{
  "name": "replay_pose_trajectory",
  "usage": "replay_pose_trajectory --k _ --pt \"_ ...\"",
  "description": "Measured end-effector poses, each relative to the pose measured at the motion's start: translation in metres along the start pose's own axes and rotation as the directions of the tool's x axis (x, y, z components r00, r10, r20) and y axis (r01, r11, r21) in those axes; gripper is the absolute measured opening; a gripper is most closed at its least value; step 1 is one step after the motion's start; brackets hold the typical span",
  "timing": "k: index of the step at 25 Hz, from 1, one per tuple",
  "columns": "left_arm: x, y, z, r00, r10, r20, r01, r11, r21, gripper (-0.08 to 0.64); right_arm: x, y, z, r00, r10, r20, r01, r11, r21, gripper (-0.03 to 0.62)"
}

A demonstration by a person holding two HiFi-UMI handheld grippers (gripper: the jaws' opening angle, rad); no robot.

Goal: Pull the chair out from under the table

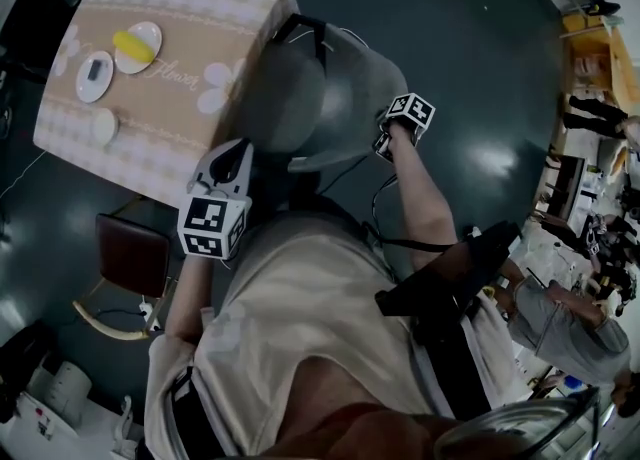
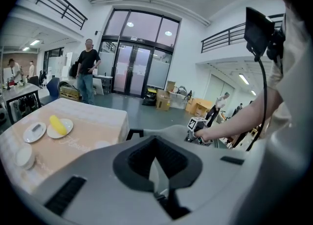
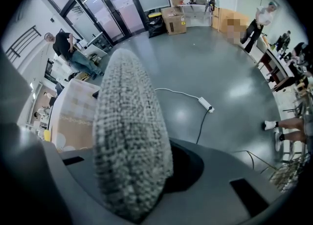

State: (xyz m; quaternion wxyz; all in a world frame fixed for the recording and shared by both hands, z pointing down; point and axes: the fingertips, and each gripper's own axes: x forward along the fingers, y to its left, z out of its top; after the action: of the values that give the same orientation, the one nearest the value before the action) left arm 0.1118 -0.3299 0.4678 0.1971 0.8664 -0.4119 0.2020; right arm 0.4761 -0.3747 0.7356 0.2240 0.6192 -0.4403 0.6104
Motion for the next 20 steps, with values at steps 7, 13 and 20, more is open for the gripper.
replay_pose_trajectory --k 7,13,20 --pt "0.002 -0.006 -0.001 1.000 -0.018 0.000 0.018 1.000 -0.006 0.008 -0.006 -0.007 -0.003 1.000 -0.002 0.003 0.002 1.000 0.009 0.097" --pt "-0.007 -0.005 -0.013 0.999 -0.039 -0.016 0.038 0.999 -0.015 0.008 -0.011 -0.014 -0.009 1.000 -0.008 0.009 0.008 1.000 0.027 0.097" --pt "-0.026 0.005 -0.032 0.995 -0.090 -0.047 0.089 0.996 -0.016 0.008 -0.019 -0.024 -0.013 1.000 -0.024 0.020 0.024 0.999 0.022 0.096"
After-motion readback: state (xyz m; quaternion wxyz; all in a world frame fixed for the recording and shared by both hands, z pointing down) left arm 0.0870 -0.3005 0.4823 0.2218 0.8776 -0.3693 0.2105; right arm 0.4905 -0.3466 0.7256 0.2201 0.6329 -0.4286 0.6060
